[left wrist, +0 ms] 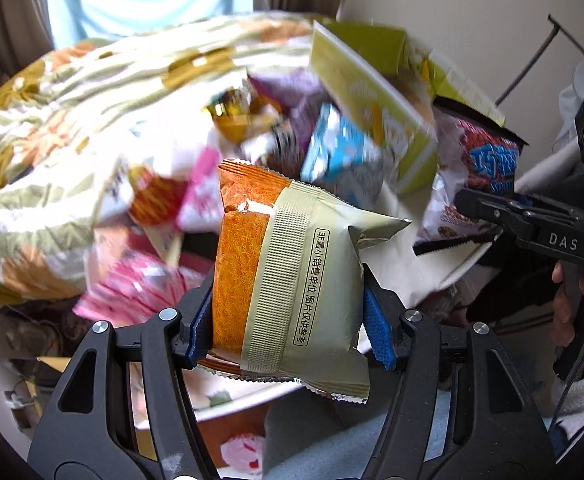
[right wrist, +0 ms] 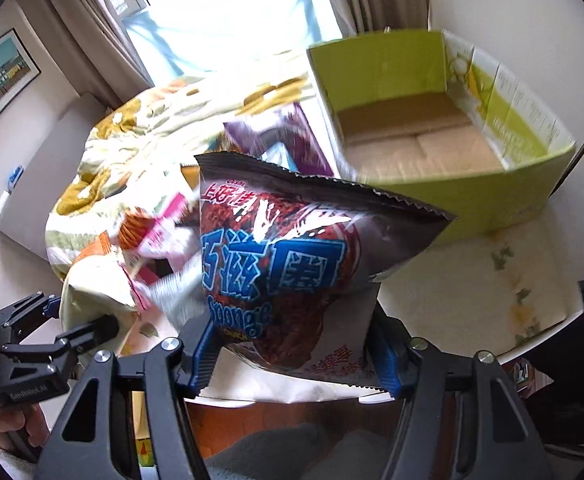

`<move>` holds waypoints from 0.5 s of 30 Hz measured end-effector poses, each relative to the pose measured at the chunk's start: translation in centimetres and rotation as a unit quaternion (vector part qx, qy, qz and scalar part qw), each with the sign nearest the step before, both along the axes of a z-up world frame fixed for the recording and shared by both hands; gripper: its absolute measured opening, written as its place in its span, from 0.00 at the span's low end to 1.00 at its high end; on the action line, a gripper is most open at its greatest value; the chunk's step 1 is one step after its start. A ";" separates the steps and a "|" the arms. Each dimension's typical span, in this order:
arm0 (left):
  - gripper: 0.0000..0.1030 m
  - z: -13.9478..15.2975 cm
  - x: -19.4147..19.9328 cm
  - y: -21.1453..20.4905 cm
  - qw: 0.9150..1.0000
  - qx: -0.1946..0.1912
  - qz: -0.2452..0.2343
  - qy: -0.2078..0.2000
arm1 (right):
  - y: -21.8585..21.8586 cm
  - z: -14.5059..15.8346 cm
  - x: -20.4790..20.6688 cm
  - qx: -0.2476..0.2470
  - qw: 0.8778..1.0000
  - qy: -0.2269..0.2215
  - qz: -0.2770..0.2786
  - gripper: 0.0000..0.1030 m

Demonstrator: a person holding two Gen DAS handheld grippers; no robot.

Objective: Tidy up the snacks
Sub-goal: 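Carry both bags over the cardboard box and open both tools to drop them inside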

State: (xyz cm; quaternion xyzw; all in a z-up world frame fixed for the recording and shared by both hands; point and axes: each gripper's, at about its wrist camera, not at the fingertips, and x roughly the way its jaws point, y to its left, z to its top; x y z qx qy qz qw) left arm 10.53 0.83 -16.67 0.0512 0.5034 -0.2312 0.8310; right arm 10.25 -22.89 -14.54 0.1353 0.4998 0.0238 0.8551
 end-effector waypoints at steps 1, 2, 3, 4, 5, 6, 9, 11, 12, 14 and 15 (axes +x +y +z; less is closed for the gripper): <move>0.58 1.1 0.3 -0.1 1.000 0.000 0.001 -0.008 | -0.2 0.7 0.2 0.002 1.000 -0.005 -0.002 0.58; 0.58 1.7 0.8 -0.4 1.000 0.000 0.002 -0.015 | -0.4 1.3 0.4 0.003 1.000 -0.010 -0.004 0.58; 0.58 2.7 1.4 -0.5 1.000 -0.002 0.005 -0.023 | -0.9 2.1 0.8 0.004 1.000 -0.016 -0.005 0.58; 0.58 3.5 2.0 -0.8 1.000 -0.005 0.006 -0.029 | -0.7 2.6 1.5 0.004 1.000 -0.020 -0.005 0.58; 0.58 4.1 2.9 -1.4 0.999 -0.007 0.007 -0.035 | -0.9 3.3 1.9 0.003 1.000 -0.025 -0.005 0.58; 0.58 4.8 3.3 -2.0 0.999 -0.010 0.009 -0.044 | -1.5 4.0 2.1 0.002 0.999 -0.031 -0.004 0.58; 0.58 6.7 5.3 -4.1 0.998 -0.014 0.010 -0.067 | -2.9 5.7 3.4 -0.007 0.999 -0.048 -0.002 0.58; 0.58 7.5 6.7 -6.0 0.997 -0.013 0.013 -0.077 | -4.1 6.7 4.4 -0.010 0.998 -0.058 -0.001 0.58; 0.58 8.0 7.5 -7.1 0.996 -0.014 0.015 -0.081 | -4.9 7.0 5.1 -0.009 0.998 -0.061 0.000 0.58; 0.58 8.5 9.2 -9.6 0.996 -0.020 0.022 -0.082 | -6.5 7.5 6.4 -0.011 0.998 -0.066 0.004 0.58; 0.58 8.6 10.1 -10.7 0.996 -0.023 0.026 -0.079 | -7.3 7.7 7.2 -0.015 0.998 -0.066 0.007 0.58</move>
